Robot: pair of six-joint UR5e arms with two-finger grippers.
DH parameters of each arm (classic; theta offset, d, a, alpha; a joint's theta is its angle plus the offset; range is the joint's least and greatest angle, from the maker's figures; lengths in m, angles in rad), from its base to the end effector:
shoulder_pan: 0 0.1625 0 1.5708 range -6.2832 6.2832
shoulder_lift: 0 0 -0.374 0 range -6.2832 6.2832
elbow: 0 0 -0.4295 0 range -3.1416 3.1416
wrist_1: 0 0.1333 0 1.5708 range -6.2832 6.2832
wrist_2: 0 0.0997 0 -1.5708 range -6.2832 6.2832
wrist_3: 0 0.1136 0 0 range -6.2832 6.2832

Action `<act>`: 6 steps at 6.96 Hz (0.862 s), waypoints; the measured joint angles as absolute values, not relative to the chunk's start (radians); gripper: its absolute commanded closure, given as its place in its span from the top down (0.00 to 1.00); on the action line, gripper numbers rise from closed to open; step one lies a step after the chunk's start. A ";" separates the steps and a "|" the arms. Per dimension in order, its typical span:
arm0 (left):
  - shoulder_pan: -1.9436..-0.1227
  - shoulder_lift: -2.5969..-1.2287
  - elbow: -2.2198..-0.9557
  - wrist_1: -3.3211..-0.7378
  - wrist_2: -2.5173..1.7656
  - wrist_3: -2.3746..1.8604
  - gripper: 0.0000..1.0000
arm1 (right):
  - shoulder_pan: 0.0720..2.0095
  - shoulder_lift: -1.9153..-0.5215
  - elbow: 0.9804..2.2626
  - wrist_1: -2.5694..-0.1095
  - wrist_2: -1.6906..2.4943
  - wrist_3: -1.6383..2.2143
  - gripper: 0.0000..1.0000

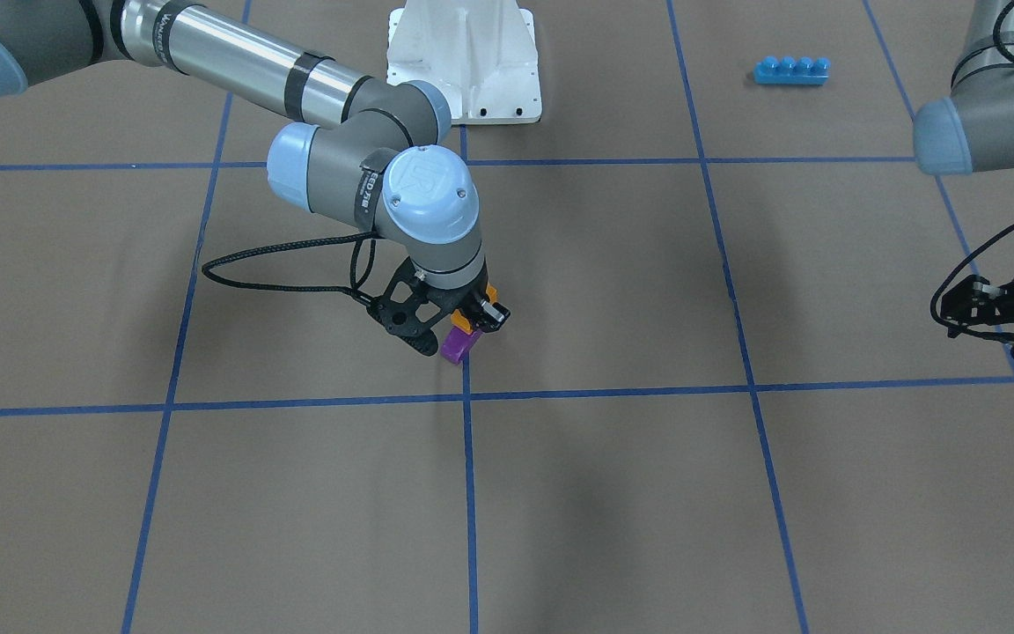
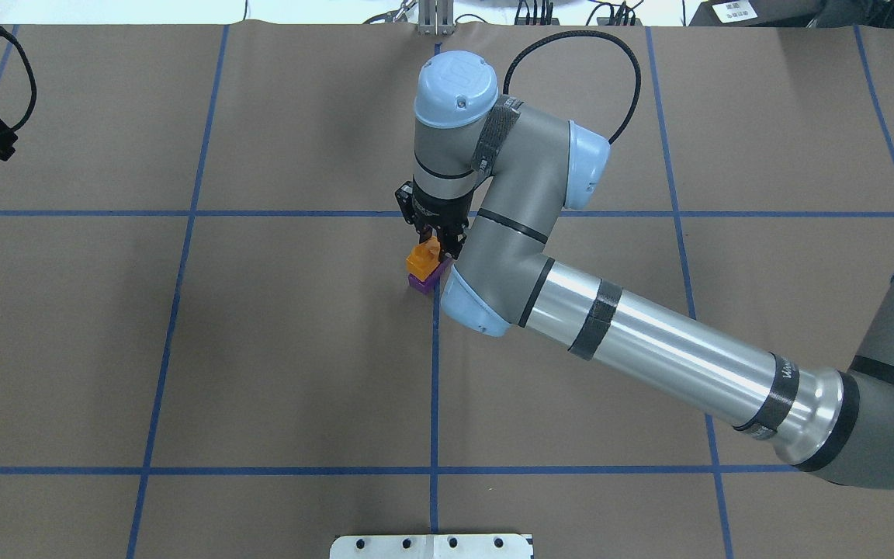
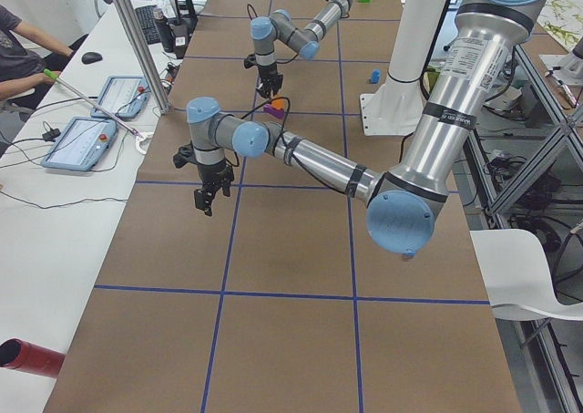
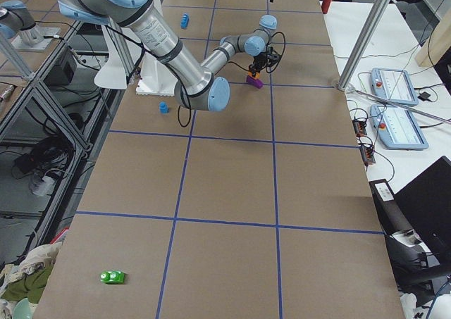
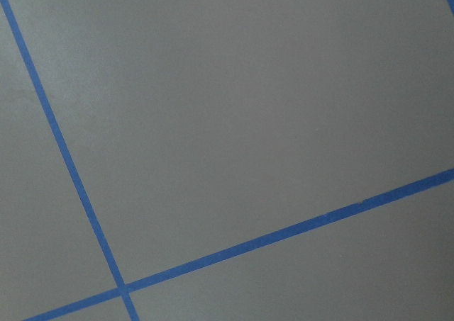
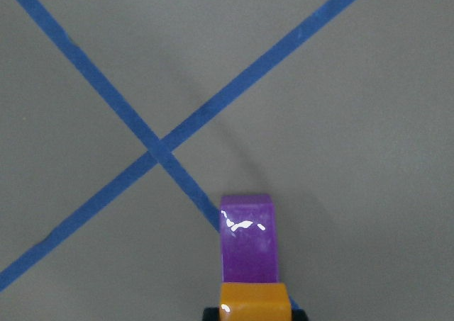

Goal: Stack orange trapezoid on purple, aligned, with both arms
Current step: 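Lower the orange block onto the purple block, aligning it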

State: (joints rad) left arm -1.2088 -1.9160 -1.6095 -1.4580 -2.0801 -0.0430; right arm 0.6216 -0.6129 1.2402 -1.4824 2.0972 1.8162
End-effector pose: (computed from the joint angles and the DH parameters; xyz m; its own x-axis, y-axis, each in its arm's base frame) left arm 0.1564 -0.6330 0.4224 0.7842 0.3922 -0.4808 -0.3078 0.9187 0.2474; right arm -0.6006 -0.5240 0.1342 0.5379 0.6437 0.5444 -0.3775 0.7613 -0.5272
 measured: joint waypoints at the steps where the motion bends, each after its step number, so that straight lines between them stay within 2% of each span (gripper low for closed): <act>1: -1.209 -1.916 -1.608 -1.460 -2.080 -0.043 1.00 | 0.621 -0.613 1.238 -1.480 2.097 1.817 0.00; 6: -1.207 -1.916 -1.605 -1.462 -2.080 -0.043 1.00 | 0.611 -0.612 1.234 -1.475 2.073 1.881 0.00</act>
State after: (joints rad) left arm -1.2073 -1.9159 -1.6046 -1.4616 -2.0801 -0.0430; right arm 0.6114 -0.6121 1.2340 -1.4746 2.0734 1.8815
